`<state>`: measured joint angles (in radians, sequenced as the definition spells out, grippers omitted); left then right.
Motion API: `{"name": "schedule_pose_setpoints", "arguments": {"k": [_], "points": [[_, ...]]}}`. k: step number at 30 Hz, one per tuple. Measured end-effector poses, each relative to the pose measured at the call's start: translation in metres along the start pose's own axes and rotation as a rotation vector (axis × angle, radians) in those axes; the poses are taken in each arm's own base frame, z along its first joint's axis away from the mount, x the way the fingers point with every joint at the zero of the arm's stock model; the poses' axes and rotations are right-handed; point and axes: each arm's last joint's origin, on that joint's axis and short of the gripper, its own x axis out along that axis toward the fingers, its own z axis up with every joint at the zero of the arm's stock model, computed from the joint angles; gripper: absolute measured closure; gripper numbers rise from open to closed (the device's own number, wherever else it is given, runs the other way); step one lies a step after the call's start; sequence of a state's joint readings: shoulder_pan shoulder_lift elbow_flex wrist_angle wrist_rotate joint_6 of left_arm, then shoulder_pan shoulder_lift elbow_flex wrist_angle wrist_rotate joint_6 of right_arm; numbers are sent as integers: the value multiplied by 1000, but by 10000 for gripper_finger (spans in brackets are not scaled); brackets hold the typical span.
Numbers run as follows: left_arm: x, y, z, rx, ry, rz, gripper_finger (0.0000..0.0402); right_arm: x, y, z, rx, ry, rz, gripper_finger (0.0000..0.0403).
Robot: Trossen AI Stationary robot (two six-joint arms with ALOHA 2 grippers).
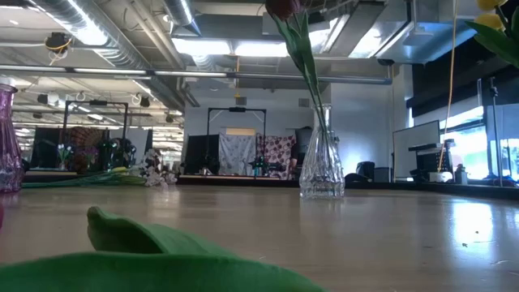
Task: Sort flowers into vase by color
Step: Put the red tulip into the top transparent vase
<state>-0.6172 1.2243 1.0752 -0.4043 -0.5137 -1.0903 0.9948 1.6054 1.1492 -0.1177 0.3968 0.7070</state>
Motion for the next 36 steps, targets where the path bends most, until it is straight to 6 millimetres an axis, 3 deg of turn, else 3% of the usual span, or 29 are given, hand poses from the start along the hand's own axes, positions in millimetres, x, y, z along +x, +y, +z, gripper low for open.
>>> {"name": "schedule_pose_setpoints", "arguments": {"k": [8,16,21,36], "points": [[2,3,3,-39,-8,16,274,49,20,-2,-141,19,-20,164],[-4,-1,-7,-36,8,9,274,72,11,-13,-170,89,-80,164],[-6,-1,-10,-58,-29,36,274,92,-7,-34,-201,153,-239,164],[-3,14,-19,-23,27,124,274,158,-84,-45,-202,233,-397,164]]}}
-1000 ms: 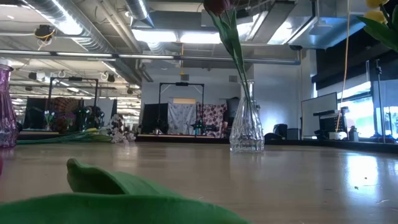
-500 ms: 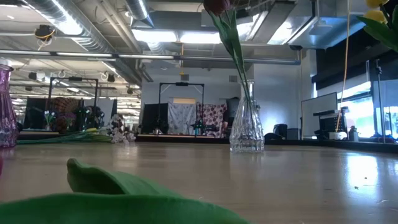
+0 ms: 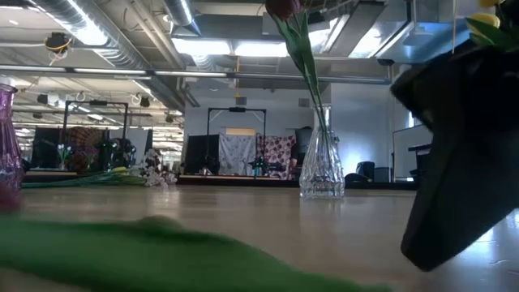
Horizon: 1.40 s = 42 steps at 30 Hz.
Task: Sort flowers into vase by color
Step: Put the red tulip into the top transparent vase
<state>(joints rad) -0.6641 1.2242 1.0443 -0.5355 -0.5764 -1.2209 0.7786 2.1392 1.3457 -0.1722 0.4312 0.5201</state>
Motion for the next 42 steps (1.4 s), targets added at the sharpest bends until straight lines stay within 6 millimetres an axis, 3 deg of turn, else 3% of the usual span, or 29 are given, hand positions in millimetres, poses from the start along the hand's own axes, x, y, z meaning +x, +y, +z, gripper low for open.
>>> {"name": "schedule_pose_setpoints", "arguments": {"k": [5,9,16,20,24,27,30,35,42], "points": [[0,2,-1,14,25,15,274,6,-12,5,28,46,24,164],[0,1,-3,13,85,-9,274,-1,-32,13,84,99,-30,164],[-6,-2,-13,38,154,-48,274,-37,-63,23,112,249,-122,164],[-11,-5,-20,58,175,-70,274,-61,-68,33,79,238,-106,164],[-17,-10,-26,69,158,-101,274,-65,-61,48,73,121,17,164],[-20,-14,-26,96,55,-118,274,-57,-57,69,85,-66,99,164],[-22,-18,-23,135,-53,-126,274,-33,-64,76,63,-152,101,164],[-21,-19,-20,186,-140,-98,274,8,-83,72,103,-135,114,164],[-21,-18,-17,179,-192,-69,274,35,-83,58,39,-38,237,164]]}}
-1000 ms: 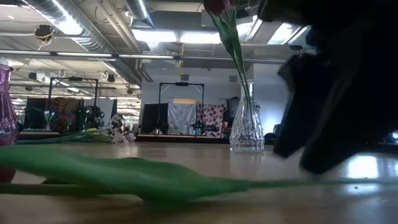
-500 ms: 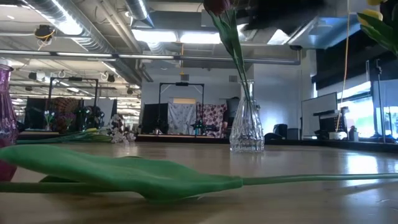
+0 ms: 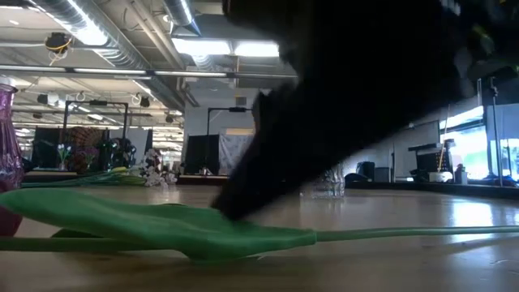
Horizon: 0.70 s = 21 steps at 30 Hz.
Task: Sort flowers into vase by color
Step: Put the red tulip into the top transparent vase
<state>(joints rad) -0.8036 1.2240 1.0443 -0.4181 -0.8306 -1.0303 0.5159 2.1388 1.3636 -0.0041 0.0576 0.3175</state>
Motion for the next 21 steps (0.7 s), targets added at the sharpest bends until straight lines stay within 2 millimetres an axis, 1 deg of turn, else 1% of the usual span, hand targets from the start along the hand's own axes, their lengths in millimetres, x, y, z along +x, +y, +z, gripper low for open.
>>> {"name": "schedule_pose_setpoints", "arguments": {"k": [4,7,10,14,15,16,18,21], "points": [[0,1,-1,10,8,10,274,8,-2,-9,-25,39,-31,176],[0,2,-1,19,3,20,274,10,-4,-11,-33,47,-45,210],[1,3,0,36,-11,32,274,10,-4,-11,-72,52,-54,264],[3,5,1,45,-15,51,274,10,-5,-12,-80,59,-55,361],[3,6,2,50,-13,57,274,10,-5,-12,-67,61,-57,379],[4,7,2,54,-12,64,274,10,-5,-12,-59,62,-57,387],[4,10,2,70,-7,82,274,9,-5,-10,-18,61,-59,384],[1,13,5,75,-4,90,274,-3,-4,1,40,57,-57,389]]}}
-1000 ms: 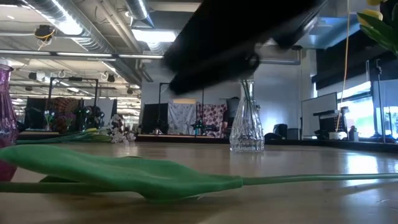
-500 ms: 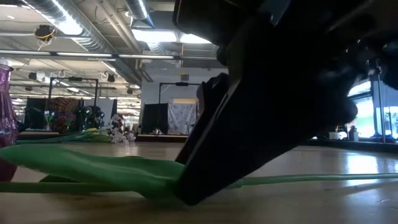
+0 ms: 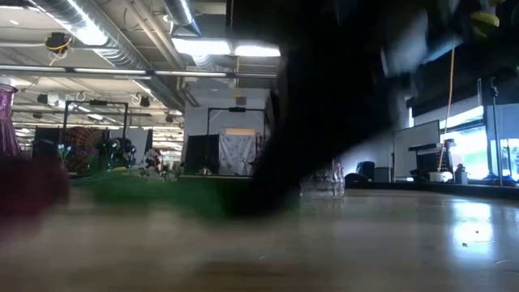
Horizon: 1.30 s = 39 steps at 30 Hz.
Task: Sort flowers into vase by color
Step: Put the red tulip into the top transparent vase
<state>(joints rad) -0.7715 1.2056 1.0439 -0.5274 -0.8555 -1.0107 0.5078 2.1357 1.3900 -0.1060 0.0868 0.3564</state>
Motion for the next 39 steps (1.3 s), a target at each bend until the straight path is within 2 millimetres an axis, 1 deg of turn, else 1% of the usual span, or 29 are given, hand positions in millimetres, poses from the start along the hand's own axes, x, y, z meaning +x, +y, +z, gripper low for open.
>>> {"name": "schedule_pose_setpoints", "arguments": {"k": [1,2,3,5,7,10,12,14,17,20,22,26,27,30,34,39], "points": [[-2,1,2,-4,-2,-3,274,-9,2,8,9,-30,-3,393],[-5,3,5,-11,-5,-8,274,-22,4,20,15,-88,1,395],[-8,4,7,-20,-10,-13,274,-41,5,34,25,-160,-3,394],[-13,8,14,-40,-39,-17,274,-87,10,63,29,-330,1,394],[-18,11,20,-56,-76,-12,274,-134,11,84,-12,-498,-15,396],[-23,14,26,-55,-130,3,274,-193,7,97,-85,-718,-65,396],[-23,14,28,-52,-158,11,274,-227,-2,100,-116,-861,-92,397],[-21,13,30,-47,-169,16,274,-254,-17,96,-122,-1010,-101,397],[-17,12,32,-62,-177,20,274,-273,-44,84,-120,-1204,-95,398],[-13,12,32,-68,-176,25,274,-284,-74,69,-134,-1367,-95,398],[-11,12,32,-69,-178,32,274,-288,-95,58,-118,-1419,-123,398],[-5,15,36,-85,-193,56,274,-284,-136,41,-127,-1429,-152,398],[-4,16,38,-89,-198,64,274,-286,-144,39,-132,-1445,-154,398],[2,20,43,-108,-214,93,274,-301,-169,34,-163,-1486,-169,398],[9,26,51,-135,-242,131,274,-311,-203,29,-167,-1453,-185,397],[18,36,60,-160,-273,192,274,-341,-236,29,-221,-1452,-202,396]]}}
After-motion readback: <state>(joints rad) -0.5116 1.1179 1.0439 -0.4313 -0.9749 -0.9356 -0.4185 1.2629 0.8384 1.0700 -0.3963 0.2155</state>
